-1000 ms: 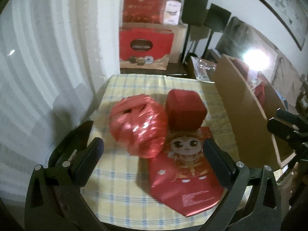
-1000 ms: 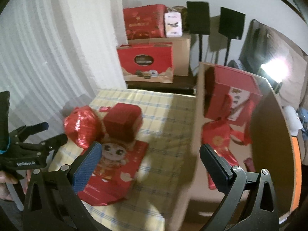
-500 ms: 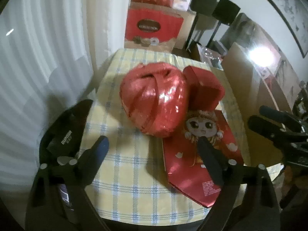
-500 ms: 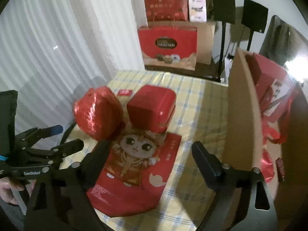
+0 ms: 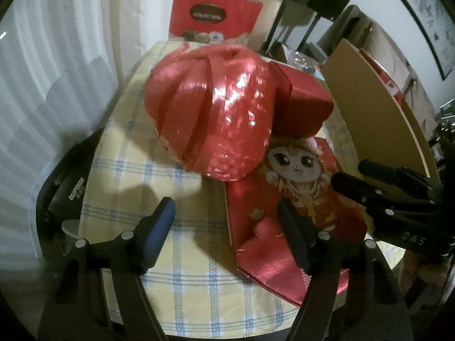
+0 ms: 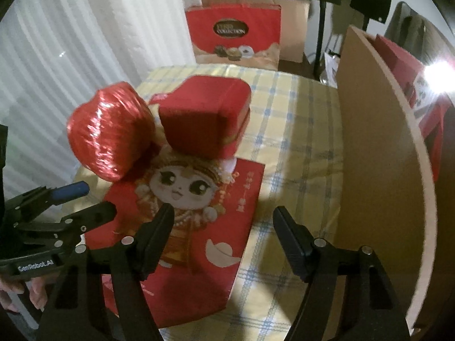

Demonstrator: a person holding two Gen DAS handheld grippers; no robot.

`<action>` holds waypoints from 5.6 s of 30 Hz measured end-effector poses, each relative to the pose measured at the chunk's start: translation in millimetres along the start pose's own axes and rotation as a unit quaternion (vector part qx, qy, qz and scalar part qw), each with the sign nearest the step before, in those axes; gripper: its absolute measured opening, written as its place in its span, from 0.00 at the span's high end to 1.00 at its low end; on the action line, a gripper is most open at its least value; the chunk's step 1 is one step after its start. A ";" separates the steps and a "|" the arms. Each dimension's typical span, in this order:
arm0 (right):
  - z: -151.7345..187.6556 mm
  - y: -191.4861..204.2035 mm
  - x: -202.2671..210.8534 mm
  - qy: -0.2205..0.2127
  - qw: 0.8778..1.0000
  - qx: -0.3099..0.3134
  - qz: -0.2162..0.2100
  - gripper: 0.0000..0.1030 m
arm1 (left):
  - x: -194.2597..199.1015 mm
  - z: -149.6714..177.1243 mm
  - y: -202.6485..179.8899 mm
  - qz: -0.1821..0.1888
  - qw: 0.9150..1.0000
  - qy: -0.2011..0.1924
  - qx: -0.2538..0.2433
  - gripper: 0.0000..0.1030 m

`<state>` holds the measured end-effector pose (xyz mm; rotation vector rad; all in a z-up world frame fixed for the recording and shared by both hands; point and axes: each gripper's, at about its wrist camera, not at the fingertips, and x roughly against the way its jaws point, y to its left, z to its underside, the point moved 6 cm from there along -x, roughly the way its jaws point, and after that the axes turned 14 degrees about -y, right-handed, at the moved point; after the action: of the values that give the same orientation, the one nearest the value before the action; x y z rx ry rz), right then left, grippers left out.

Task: Organize objects
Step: 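Move both grippers to the sides of the red doll-print bag, then close both grippers on the red doll-print bag, then lift the doll-print bag with both grippers and carry it to the tray, then lower the doll-print bag into the tray and open both grippers, then withdraw both grippers from the tray back over the table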

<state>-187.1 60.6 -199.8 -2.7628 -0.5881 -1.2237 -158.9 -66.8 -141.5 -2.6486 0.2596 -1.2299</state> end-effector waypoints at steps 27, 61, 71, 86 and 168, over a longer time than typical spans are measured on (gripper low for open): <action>13.7 -3.1 1.4 0.030 0.998 -0.051 -0.030 0.53 | -3.4 11.4 -25.1 0.036 0.999 0.017 -0.006 0.54; -50.5 -31.9 128.5 -0.118 0.991 -0.060 -0.003 0.53 | 76.5 -54.2 -97.5 0.080 0.991 -0.102 -0.036 0.54; -64.3 -57.9 162.4 -0.146 0.987 -0.065 0.013 0.53 | 93.2 -70.6 -136.1 0.093 0.986 -0.123 -0.068 0.54; -61.6 -132.1 197.7 -0.160 0.981 -0.096 0.057 0.53 | 76.3 -69.2 -219.1 0.139 0.980 -0.100 -0.102 0.54; -41.6 -172.1 150.0 -0.128 0.986 -0.083 0.061 0.01 | 35.1 -75.7 -176.4 0.007 0.990 -0.101 -0.096 0.00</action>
<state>-187.8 258.8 -79.1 -3.0697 -0.3377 -0.9385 -182.2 85.7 -22.0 -2.9037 0.3786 -0.9664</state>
